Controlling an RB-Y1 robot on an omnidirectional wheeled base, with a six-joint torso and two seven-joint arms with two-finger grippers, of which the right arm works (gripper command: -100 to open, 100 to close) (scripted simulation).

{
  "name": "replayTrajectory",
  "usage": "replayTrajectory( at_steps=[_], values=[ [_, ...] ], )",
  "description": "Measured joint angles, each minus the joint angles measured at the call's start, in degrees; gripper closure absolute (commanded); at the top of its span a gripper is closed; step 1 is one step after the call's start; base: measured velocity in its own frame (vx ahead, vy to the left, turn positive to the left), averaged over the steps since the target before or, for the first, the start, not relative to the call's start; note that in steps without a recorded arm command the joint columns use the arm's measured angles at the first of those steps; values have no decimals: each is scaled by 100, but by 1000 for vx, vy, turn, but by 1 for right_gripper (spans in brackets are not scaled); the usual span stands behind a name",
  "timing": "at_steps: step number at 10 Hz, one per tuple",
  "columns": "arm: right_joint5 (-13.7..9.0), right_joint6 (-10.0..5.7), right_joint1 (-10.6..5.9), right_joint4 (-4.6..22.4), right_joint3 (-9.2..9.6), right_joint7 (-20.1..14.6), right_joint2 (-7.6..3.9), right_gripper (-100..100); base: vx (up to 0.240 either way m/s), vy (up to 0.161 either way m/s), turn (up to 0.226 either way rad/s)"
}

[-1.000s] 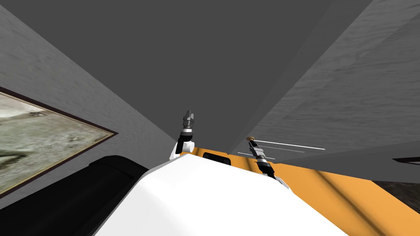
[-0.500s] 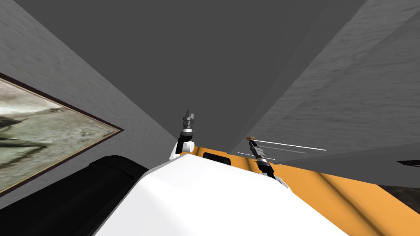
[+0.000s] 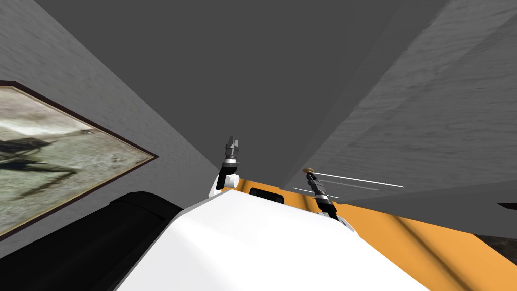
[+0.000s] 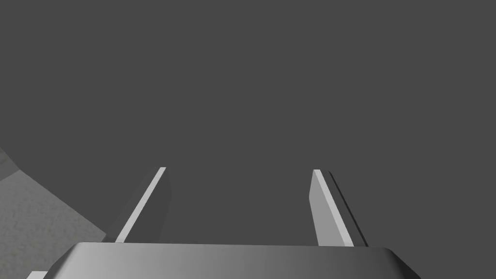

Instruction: Pull the door open

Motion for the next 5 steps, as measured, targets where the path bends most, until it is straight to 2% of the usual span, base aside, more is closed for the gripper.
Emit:
replayTrajectory(
  at_steps=[5],
  values=[
    [-153,48,-40,0,22,-679,19,100,-39,-23,47]
  ],
)
